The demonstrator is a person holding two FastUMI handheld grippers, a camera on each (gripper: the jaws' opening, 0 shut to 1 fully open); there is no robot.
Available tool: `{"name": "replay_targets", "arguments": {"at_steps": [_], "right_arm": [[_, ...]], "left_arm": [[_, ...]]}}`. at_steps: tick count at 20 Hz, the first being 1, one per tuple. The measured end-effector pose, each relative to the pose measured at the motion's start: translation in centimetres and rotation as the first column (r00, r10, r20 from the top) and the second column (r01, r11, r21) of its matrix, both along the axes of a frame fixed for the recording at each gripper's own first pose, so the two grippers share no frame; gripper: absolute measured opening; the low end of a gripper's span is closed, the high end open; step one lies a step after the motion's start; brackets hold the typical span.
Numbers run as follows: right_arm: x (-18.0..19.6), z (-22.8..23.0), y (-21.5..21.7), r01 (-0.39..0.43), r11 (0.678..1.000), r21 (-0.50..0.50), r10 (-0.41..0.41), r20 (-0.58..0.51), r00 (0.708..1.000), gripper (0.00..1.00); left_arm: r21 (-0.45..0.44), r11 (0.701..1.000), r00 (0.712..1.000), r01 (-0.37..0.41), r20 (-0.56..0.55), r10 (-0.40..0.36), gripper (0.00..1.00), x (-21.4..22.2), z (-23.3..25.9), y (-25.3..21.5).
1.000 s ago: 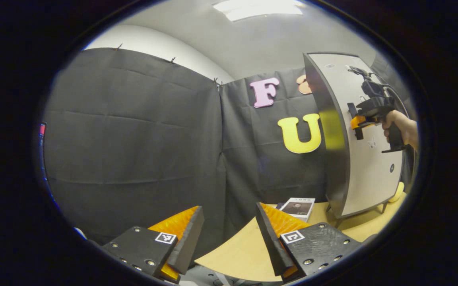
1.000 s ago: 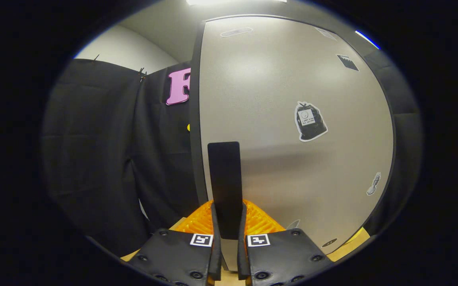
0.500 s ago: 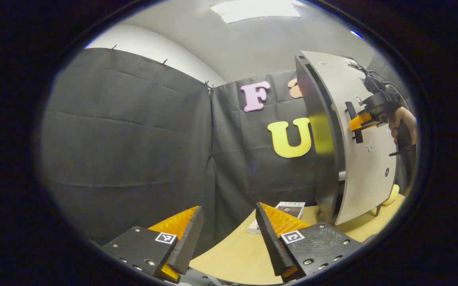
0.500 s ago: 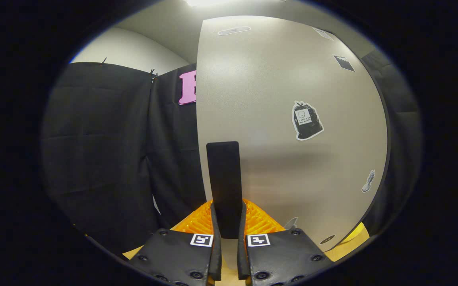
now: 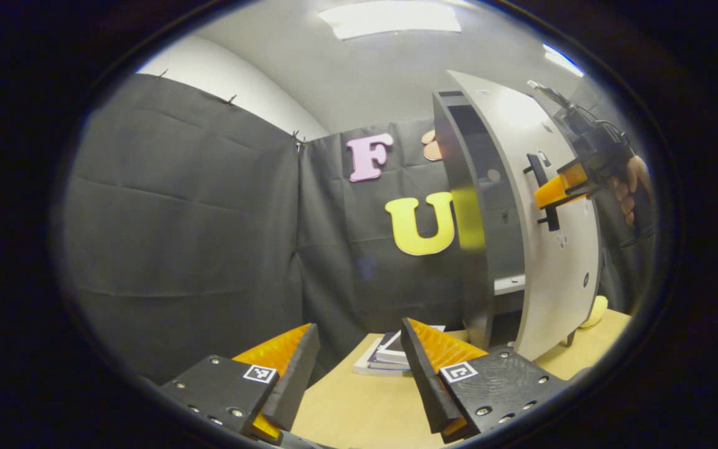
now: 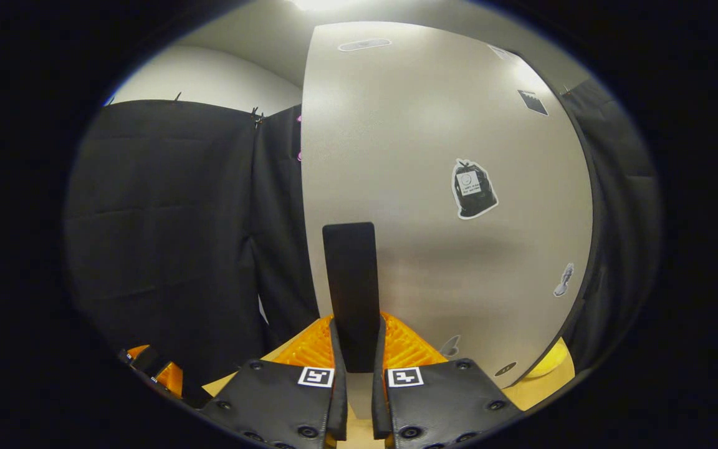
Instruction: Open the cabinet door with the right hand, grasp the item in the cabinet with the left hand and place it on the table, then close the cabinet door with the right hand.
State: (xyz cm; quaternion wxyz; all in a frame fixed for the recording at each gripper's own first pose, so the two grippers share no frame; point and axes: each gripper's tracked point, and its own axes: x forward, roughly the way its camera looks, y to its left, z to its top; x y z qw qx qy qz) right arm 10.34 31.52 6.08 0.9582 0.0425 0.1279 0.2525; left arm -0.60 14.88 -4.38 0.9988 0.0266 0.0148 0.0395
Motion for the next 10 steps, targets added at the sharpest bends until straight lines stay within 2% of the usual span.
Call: {"name": "replay_targets", "arguments": {"at_steps": [9, 10], "right_arm": [[0.5, -0.4, -0.5, -0.074, 0.997, 0.011, 0.074, 0.0, 0.997, 0.15], [0.7, -0.5, -0.6, -0.081, 0.997, 0.012, 0.081, 0.0, 0.997, 0.17]], "left_arm": [[-0.01, 0.994, 0.994, 0.107, 0.01, -0.107, 0.8, 2.1, 0.8, -5.8], [-0.01, 0.993, 0.993, 0.117, 0.012, -0.117, 0.8, 2.3, 0.9, -6.4]]}}
